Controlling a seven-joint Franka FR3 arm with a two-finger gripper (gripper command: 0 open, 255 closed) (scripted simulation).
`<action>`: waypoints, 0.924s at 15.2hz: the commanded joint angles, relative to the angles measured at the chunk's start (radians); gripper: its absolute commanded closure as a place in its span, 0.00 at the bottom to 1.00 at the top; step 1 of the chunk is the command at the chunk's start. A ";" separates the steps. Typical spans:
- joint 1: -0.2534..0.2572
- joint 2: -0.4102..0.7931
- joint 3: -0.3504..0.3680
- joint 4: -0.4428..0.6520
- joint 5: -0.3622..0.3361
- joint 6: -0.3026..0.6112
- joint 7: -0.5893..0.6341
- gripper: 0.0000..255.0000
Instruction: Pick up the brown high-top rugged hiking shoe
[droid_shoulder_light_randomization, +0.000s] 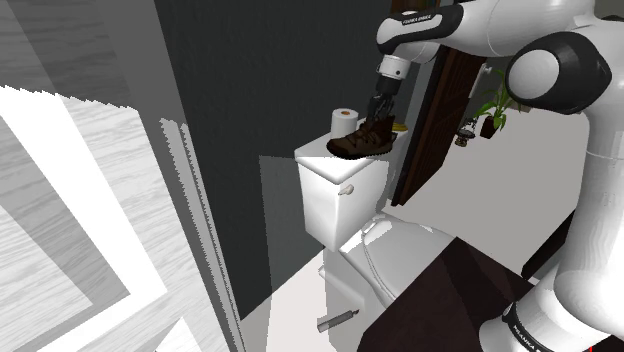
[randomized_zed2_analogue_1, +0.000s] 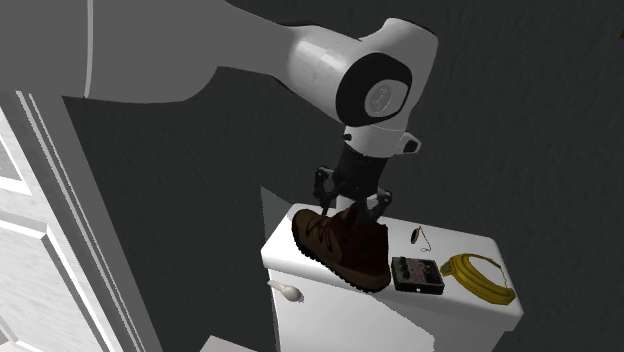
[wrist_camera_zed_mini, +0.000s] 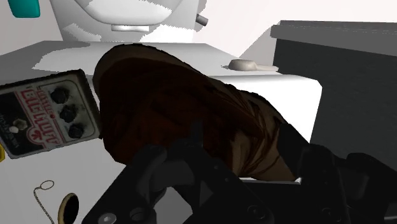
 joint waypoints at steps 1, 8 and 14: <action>0.000 0.001 0.000 -0.001 0.000 0.002 0.000 1.00; 0.000 0.000 0.000 -0.001 0.000 0.002 0.000 1.00; -0.005 -0.003 -0.001 0.060 -0.003 -0.061 0.015 1.00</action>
